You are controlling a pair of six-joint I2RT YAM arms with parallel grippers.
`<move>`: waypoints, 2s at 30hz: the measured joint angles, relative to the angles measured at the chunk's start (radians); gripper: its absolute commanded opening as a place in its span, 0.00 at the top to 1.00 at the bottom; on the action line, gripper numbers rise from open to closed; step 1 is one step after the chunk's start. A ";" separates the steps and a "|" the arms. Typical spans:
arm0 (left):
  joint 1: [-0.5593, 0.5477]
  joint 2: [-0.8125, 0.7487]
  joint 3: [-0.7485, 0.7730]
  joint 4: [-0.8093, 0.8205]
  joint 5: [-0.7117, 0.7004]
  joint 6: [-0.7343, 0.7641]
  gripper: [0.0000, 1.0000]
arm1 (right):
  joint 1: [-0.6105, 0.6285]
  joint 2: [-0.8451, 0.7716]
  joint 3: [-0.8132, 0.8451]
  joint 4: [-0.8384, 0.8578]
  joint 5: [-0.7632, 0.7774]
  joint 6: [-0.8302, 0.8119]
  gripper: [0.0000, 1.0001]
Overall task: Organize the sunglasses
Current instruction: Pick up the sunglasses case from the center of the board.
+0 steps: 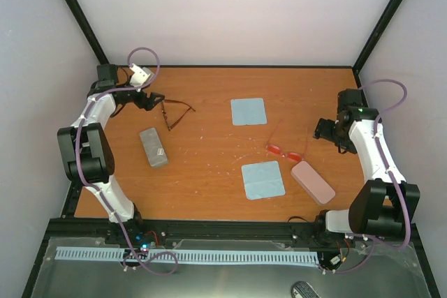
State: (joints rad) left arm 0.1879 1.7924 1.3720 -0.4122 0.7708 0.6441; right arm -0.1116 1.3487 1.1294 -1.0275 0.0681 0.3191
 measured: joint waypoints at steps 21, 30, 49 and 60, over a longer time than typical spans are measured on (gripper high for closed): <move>0.000 0.044 0.000 -0.039 -0.020 0.160 0.09 | 0.118 0.102 0.117 0.043 -0.006 -0.562 0.00; 0.000 0.065 -0.001 -0.058 -0.048 0.205 0.10 | 0.142 0.085 -0.085 -0.079 -0.068 -0.819 0.00; 0.000 0.071 -0.058 -0.058 -0.080 0.225 0.10 | 0.216 0.093 -0.229 -0.135 -0.129 -0.895 0.00; 0.000 0.071 -0.077 -0.052 -0.091 0.218 0.10 | 0.217 0.149 -0.267 -0.039 -0.080 -0.854 0.04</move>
State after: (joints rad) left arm 0.1879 1.8633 1.2949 -0.4644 0.6800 0.8623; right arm 0.1055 1.4979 0.8619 -1.0668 -0.0120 -0.5346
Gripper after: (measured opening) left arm 0.897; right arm 0.999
